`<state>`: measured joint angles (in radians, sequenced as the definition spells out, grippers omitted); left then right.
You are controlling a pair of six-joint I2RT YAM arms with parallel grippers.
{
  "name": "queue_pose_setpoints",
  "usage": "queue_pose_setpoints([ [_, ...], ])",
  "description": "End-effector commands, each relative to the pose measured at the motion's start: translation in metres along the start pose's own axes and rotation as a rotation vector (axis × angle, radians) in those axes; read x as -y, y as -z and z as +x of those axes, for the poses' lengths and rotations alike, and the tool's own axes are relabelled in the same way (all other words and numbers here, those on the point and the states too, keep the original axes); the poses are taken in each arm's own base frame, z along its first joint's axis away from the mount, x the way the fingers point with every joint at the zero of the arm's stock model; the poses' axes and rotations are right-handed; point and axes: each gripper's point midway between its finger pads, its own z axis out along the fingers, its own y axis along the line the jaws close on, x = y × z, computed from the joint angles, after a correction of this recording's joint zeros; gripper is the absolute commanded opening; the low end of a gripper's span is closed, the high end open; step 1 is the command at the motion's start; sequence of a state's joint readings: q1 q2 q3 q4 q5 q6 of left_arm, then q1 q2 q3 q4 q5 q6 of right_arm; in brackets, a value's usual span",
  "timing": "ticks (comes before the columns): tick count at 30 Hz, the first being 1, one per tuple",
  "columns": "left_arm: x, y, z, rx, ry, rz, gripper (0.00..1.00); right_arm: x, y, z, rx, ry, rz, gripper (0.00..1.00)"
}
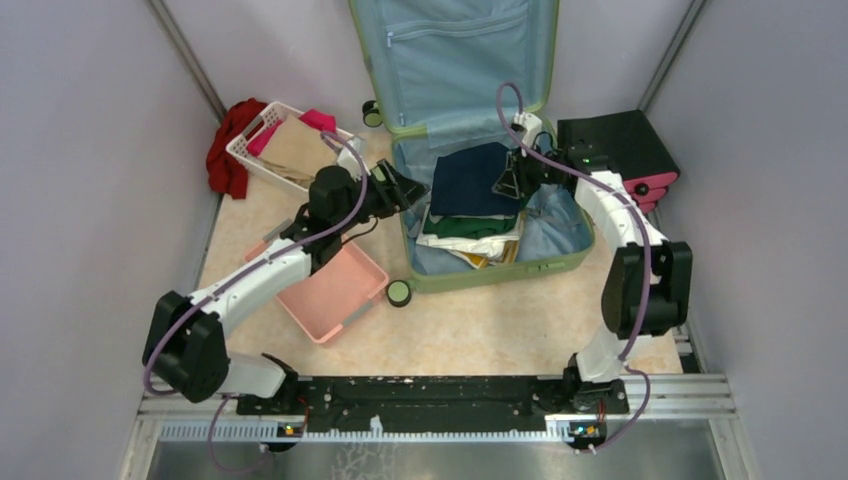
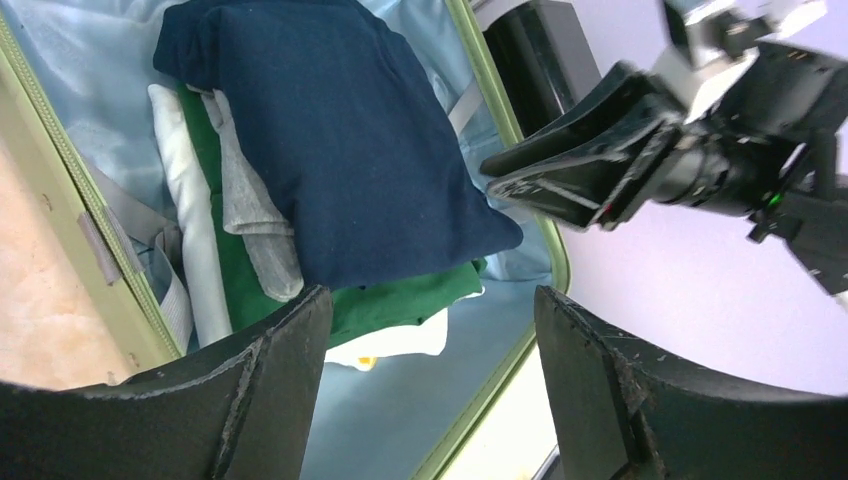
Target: Open, take out, and arrange the luggage
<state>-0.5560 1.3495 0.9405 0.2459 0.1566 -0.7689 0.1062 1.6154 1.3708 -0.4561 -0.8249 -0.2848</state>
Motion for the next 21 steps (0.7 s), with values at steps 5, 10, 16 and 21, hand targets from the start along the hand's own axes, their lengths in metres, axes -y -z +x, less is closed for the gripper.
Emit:
queue_pose_setpoints([
  [5,-0.006,-0.041,0.005,-0.037,0.131,-0.010,0.67,0.055,-0.014,0.047,-0.140,-0.176,0.234,0.27],
  [10,-0.022,-0.066,0.026,-0.141,0.164,-0.058,0.66,0.061,-0.019,0.062,-0.182,-0.215,0.250,0.27],
  [16,-0.033,-0.080,0.041,-0.216,0.198,-0.109,0.71,0.068,-0.014,0.069,-0.183,-0.242,0.266,0.27],
  [21,-0.028,-0.085,0.052,-0.267,0.225,-0.080,0.64,0.068,-0.012,0.071,-0.174,-0.252,0.255,0.26],
])
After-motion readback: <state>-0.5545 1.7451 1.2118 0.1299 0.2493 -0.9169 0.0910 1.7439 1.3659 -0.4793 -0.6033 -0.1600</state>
